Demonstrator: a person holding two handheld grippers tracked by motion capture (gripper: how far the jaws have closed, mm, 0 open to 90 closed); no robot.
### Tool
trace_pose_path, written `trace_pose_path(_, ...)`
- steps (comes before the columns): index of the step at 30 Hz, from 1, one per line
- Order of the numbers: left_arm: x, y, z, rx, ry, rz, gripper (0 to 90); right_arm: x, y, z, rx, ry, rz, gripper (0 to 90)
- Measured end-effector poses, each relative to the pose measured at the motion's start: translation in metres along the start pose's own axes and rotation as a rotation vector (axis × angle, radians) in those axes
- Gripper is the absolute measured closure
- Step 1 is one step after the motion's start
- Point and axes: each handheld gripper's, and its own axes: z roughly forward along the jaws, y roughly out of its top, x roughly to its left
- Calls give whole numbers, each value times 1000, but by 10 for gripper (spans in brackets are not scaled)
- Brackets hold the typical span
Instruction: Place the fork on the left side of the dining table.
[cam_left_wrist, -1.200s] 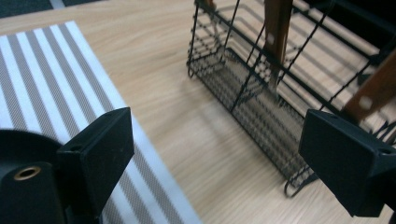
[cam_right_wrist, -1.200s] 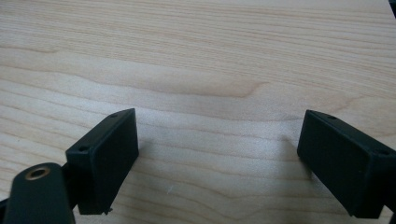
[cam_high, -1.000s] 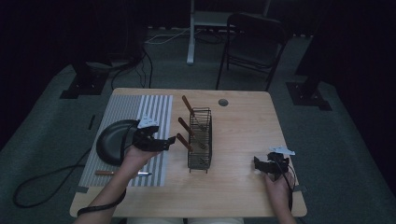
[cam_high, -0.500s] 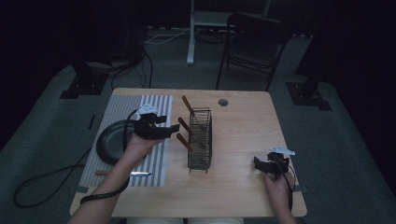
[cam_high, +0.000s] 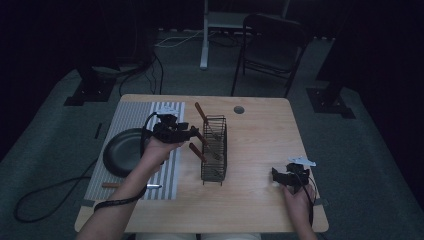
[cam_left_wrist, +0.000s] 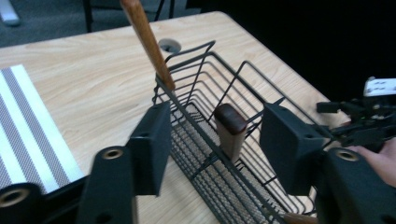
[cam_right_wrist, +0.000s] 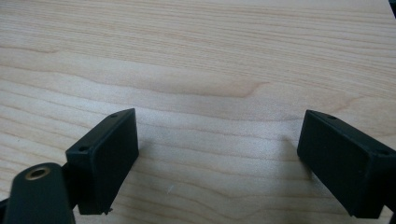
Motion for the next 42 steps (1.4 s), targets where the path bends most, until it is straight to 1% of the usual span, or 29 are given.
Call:
trace_pose_path(1, 1, 0, 2, 13, 4, -11, 497, 0, 0, 0, 0, 0, 0, 121)
trace_pose_path(3, 3, 0, 4, 11, -20, -35, 518, 0, 0, 0, -1, 0, 1, 121)
trace_pose_path(7, 1, 0, 8, 19, -29, -26, 552, 0, 0, 0, -1, 0, 1, 121)
trace_pose_path(8, 0, 0, 9, 21, -36, -25, 586, 0, 0, 0, -1, 1, -1, 123)
trace_pose_path(9, -1, 0, 9, 27, -30, -19, 598, 0, 0, 0, -1, 2, -1, 123)
trace_pose_path(11, -2, 0, 11, 35, -38, -16, 642, 0, 0, 0, -1, 2, -1, 123)
trace_pose_path(12, -3, 0, 12, 39, -37, -12, 645, 0, 0, 0, -1, 2, -1, 123)
trace_pose_path(14, -3, -1, 13, 47, -54, -24, 691, 0, 0, 0, -1, 2, -1, 123)
trace_pose_path(15, -3, -2, 14, 46, -57, -27, 695, 0, 0, 0, -1, 2, -1, 123)
trace_pose_path(16, -2, -2, 14, 51, -70, -28, 714, 0, 0, 0, -1, 2, -2, 123)
trace_pose_path(17, -2, -2, 15, 46, -69, -30, 726, 0, 0, 0, -1, 2, -2, 123)
trace_pose_path(19, -2, -3, 15, 42, -81, -39, 736, 0, 0, 0, 0, 2, -2, 123)
trace_pose_path(21, -1, -3, 14, 22, -99, -72, 754, 0, 0, 0, -1, 2, -2, 123)
trace_pose_path(22, -1, -4, 14, 20, -94, -72, 768, 0, 0, 0, -1, 2, -2, 123)
trace_pose_path(25, -1, -5, 14, 12, -91, -76, 769, -1, 0, 0, -1, 3, -4, 123)
trace_pose_path(29, -3, -5, 13, 8, -87, -73, 779, -1, 0, 0, -1, 3, -4, 123)
trace_pose_path(30, -3, -5, 11, -7, -94, -85, 792, -1, 0, 0, -1, 3, -4, 123)
trace_pose_path(31, -3, -4, 10, -9, -93, -79, 804, -1, 0, 0, -1, 3, -3, 123)
trace_pose_path(34, -7, -2, 8, -10, -85, -54, 804, -1, 0, 0, -1, 4, -4, 123)
trace_pose_path(37, -9, -1, 4, -25, -87, -48, 805, -1, 0, 0, -1, 3, -4, 123)
trace_pose_path(39, -11, 1, 1, -40, -86, -56, 805, -1, 0, 0, -1, 4, -3, 123)
trace_pose_path(40, -12, 2, -1, -43, -86, -46, 805, -1, 0, 0, -2, 3, -5, 123)
trace_pose_path(42, -13, 4, -4, -55, -94, -55, 805, -1, 0, 0, -1, 3, -4, 123)
